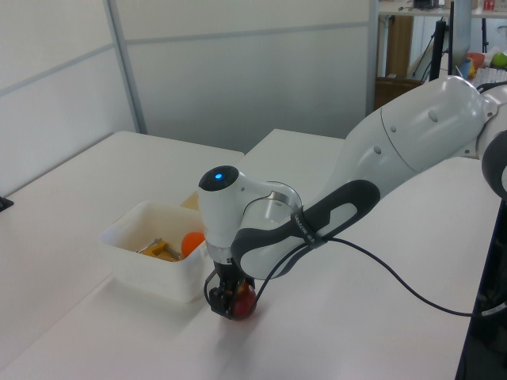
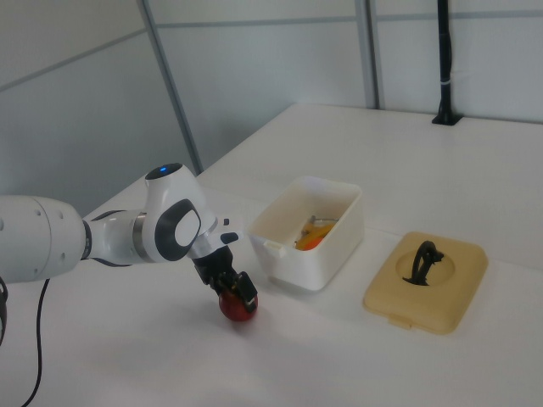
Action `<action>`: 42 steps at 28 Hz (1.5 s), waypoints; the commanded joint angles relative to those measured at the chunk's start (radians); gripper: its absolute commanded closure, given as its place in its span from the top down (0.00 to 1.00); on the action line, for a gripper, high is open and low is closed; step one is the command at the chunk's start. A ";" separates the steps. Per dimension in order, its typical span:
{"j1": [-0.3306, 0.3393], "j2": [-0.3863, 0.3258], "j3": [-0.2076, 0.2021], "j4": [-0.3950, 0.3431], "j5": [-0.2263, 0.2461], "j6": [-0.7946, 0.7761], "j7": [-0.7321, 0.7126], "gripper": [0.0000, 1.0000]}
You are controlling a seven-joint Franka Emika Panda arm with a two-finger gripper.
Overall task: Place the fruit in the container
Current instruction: 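Move the gripper to the red apple and grasp it, then lift the apple and lower it into the white container, then open the gripper to release the apple beside the orange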
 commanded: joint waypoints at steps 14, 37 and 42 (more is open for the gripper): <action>0.001 -0.120 -0.043 0.146 0.004 0.017 0.147 0.00; -0.041 0.137 -0.104 0.362 -0.098 0.198 0.426 1.00; -0.039 0.122 -0.104 0.362 -0.100 0.188 0.421 1.00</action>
